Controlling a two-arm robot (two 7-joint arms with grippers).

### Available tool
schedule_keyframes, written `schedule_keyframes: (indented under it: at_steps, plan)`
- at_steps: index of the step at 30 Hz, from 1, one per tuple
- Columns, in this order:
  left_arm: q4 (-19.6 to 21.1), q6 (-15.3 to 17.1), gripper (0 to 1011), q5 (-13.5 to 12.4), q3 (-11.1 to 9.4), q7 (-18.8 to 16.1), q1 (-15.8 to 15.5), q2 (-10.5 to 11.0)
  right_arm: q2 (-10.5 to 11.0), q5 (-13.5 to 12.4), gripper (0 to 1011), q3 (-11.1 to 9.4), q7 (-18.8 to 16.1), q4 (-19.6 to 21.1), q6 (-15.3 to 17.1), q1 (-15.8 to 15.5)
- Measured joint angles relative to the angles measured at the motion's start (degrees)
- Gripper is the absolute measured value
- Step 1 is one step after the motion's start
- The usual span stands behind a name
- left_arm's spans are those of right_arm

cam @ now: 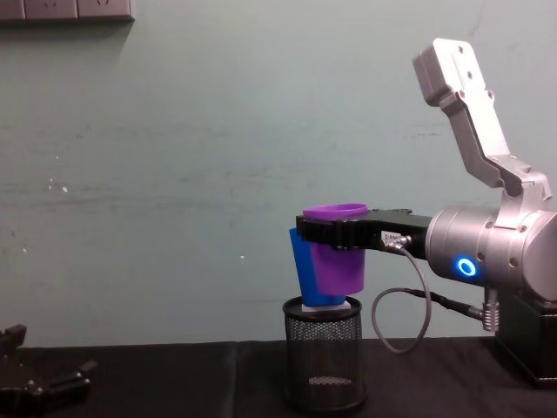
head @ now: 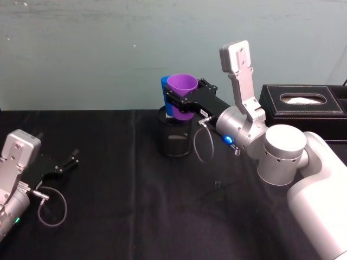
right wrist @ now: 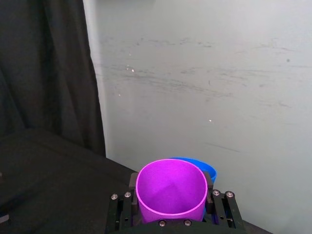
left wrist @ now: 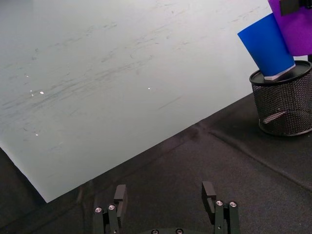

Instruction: Pick up one cup with a gripper and tap it against the other cup.

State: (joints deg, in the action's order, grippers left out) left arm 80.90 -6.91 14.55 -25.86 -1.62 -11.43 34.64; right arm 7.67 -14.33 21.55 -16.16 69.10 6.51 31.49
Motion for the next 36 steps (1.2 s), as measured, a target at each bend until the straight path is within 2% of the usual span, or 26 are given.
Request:
schedule_keyframes:
  at_steps: [36]
  plan:
    - [0.0,0.0,1000,0.0,0.0,0.0,0.0,0.0,0.0,0.0,736,0.0,0.0,0.0,0.0,0.0]
